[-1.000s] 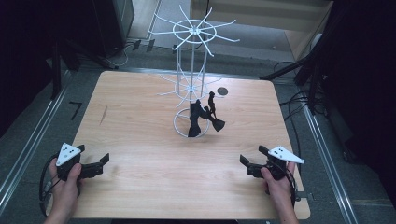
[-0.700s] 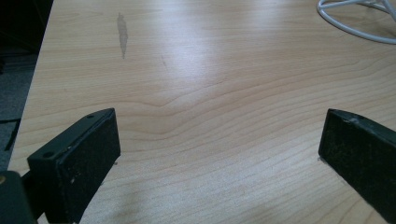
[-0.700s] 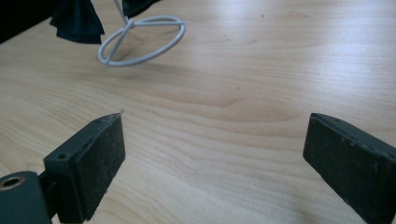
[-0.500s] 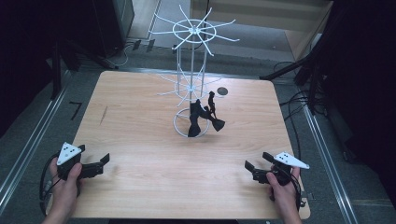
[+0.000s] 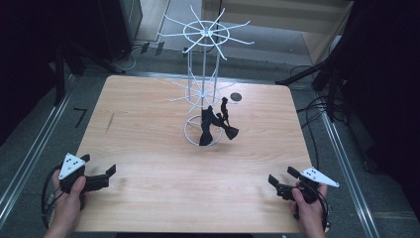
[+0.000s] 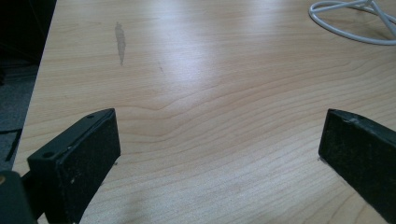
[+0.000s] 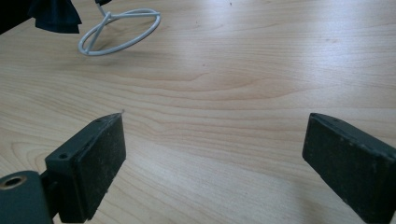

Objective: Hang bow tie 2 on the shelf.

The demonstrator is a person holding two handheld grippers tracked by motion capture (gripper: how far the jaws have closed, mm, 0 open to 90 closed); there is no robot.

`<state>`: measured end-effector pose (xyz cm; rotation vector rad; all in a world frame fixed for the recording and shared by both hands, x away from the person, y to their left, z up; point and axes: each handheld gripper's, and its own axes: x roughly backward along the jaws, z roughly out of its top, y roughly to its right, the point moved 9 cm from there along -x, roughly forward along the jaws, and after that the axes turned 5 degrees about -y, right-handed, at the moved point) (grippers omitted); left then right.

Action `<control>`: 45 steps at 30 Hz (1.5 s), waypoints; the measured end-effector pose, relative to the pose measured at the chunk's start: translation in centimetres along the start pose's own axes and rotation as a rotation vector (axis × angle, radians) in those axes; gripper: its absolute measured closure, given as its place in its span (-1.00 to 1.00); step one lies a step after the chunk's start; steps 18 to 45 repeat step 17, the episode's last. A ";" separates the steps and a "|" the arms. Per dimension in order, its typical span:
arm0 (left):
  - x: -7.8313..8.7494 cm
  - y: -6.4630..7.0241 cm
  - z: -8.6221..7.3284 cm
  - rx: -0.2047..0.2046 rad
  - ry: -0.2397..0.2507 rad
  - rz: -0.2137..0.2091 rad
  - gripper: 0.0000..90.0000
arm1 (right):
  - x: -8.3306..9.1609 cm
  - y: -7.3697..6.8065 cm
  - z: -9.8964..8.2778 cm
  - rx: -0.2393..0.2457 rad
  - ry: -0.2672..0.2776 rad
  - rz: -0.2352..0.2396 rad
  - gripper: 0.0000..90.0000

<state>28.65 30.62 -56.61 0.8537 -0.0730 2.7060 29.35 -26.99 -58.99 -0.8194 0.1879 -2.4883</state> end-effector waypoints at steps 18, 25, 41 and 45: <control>-0.1 0.0 0.0 0.005 -0.010 -0.012 -1.00 | 1.3 2.8 -0.5 -0.077 -0.011 -0.093 -0.72; -0.1 0.0 0.0 0.005 -0.010 -0.012 -1.00 | 1.3 2.8 -0.5 -0.077 -0.011 -0.093 -0.72; -0.1 0.0 0.0 0.005 -0.010 -0.012 -1.00 | 1.3 2.8 -0.5 -0.077 -0.011 -0.093 -0.72; -0.1 0.0 0.0 0.005 -0.010 -0.012 -1.00 | 1.3 2.8 -0.5 -0.077 -0.011 -0.093 -0.72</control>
